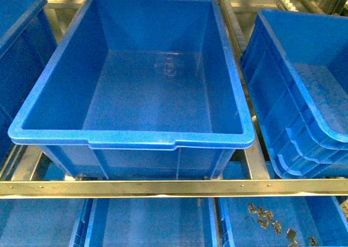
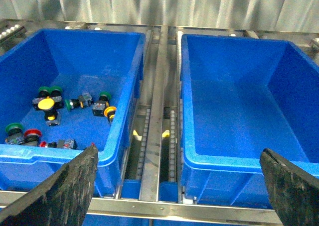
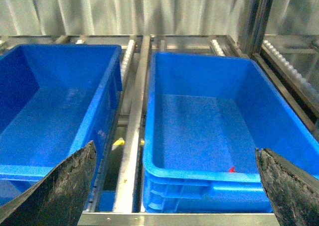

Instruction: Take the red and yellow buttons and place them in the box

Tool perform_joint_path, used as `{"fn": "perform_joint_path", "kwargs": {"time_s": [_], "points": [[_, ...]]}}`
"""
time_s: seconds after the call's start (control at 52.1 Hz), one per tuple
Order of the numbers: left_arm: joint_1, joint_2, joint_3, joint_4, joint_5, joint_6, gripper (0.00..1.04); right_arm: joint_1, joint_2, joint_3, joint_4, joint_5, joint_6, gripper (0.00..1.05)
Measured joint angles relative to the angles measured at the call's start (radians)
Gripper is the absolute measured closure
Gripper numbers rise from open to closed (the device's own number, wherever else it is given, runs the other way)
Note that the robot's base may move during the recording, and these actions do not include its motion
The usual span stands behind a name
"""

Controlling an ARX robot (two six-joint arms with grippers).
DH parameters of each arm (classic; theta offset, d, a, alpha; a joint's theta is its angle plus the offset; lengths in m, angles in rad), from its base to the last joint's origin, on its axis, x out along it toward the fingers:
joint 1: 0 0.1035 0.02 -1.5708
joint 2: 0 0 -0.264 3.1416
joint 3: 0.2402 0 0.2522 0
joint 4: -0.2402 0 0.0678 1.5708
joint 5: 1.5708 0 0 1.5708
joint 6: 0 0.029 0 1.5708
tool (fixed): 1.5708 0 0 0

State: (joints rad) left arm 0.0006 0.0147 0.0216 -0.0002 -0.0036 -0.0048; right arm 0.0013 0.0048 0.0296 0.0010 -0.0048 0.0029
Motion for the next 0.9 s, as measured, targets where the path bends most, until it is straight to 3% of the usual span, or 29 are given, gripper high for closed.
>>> {"fn": "perform_joint_path", "kwargs": {"time_s": [0.902], "points": [[0.0,0.0,0.0,0.0,0.004,0.0,0.08,0.0,-0.002,0.0,-0.002,0.008,0.0,0.07]]}}
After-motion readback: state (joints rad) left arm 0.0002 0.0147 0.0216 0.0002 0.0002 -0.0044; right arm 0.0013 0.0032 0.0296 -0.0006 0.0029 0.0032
